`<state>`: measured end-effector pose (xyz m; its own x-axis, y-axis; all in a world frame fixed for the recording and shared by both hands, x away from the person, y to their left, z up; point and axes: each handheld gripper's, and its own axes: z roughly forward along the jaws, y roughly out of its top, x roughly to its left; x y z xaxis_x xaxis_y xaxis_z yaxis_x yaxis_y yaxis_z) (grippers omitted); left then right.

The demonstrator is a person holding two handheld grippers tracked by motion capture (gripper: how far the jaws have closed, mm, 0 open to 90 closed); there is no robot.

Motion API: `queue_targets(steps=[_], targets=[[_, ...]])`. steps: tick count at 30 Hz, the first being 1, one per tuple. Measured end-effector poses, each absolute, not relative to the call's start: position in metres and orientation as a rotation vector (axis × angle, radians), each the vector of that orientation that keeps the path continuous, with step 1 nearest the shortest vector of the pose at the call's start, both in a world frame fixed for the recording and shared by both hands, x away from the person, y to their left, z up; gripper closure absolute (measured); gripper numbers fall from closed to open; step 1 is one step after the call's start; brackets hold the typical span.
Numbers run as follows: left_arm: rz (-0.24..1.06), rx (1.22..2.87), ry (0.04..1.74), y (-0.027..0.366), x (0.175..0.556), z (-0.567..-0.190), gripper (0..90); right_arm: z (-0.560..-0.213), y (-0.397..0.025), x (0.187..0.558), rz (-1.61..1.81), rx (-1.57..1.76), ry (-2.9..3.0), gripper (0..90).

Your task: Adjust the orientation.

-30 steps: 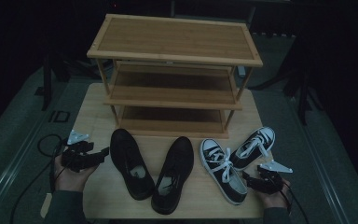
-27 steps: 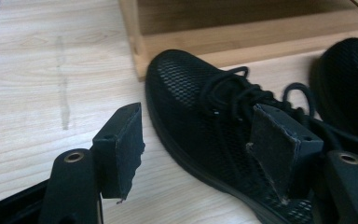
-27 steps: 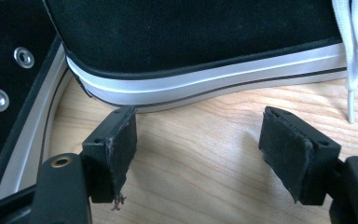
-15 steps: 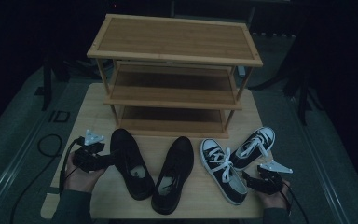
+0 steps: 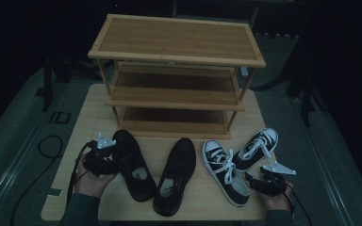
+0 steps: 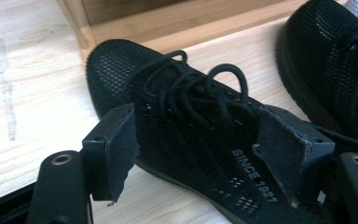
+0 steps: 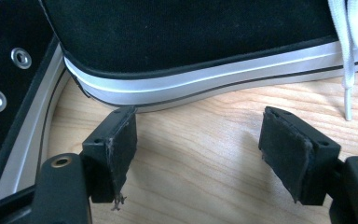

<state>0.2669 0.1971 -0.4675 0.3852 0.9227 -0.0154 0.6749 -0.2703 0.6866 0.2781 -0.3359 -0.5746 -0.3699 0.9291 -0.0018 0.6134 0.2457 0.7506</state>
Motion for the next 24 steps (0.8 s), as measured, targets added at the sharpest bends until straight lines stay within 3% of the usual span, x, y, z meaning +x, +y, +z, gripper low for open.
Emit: queue_targets(steps=[8,11,16,24], targets=[[0.501,2.074,1.362,0.185,0.264,-0.470,30.9,-0.575,-0.336,0.278,0.935,1.406,2.072,27.6],[0.469,2.091,1.390,0.183,0.266,-0.472,37.9,-0.575,-0.336,0.278,0.935,1.407,2.072,27.7],[0.390,2.108,1.391,0.183,0.265,-0.470,58.4,-0.575,-0.336,0.278,0.935,1.407,2.072,27.6],[0.340,2.160,1.405,0.186,0.267,-0.470,79.8,-0.575,-0.336,0.278,0.934,1.408,2.071,27.6]])
